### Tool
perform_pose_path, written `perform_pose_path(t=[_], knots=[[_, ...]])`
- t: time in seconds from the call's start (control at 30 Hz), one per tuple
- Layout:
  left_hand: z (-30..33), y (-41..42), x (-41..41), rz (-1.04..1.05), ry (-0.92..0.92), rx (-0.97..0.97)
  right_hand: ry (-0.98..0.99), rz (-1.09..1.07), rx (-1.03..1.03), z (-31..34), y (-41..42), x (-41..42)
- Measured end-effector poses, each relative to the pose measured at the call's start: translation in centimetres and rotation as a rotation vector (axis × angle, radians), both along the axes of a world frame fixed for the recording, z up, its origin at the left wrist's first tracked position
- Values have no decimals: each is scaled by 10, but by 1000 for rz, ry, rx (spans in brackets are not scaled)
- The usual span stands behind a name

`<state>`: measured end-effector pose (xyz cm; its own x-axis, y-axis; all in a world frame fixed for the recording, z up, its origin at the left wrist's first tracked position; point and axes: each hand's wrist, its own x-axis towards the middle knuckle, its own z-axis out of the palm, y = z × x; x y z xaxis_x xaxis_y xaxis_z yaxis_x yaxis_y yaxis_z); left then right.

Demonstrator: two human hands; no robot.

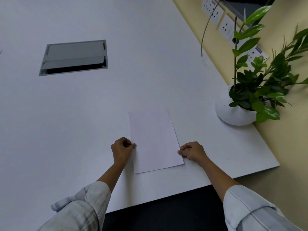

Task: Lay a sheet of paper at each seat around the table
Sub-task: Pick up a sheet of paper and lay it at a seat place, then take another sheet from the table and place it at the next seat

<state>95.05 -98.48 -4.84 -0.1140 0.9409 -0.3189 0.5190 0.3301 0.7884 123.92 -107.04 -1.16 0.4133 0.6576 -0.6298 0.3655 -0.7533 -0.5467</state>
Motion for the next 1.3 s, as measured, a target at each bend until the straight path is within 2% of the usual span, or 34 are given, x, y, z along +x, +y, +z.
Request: perform_pose_path(t=[0.13, 0.33, 0.6, 0.77, 0.87, 1.07, 1.2, 1.3], knots=[[2, 3, -2, -4, 28, 18, -73, 8, -33, 0, 4, -2], [17, -1, -26, 9, 97, 55, -206, 124, -280, 31, 6, -5], [66, -6, -93, -104, 112, 174, -275, 206, -187, 105, 9, -55], [131, -20, -143, -201, 97, 337, -288, 406, -55, 167, 14, -133], [176, -39, -184, -250, 149, 428, -330, 586, 23, 201, 17, -192], [250, -118, -288, -277, 490, 701, -377, 859, 210, 245, 5, -335], [281, -174, -373, -270, 618, 757, -342, 923, 395, 254, -23, -442], [299, -207, -437, -243, 640, 735, -288, 934, 520, 261, -47, -518]])
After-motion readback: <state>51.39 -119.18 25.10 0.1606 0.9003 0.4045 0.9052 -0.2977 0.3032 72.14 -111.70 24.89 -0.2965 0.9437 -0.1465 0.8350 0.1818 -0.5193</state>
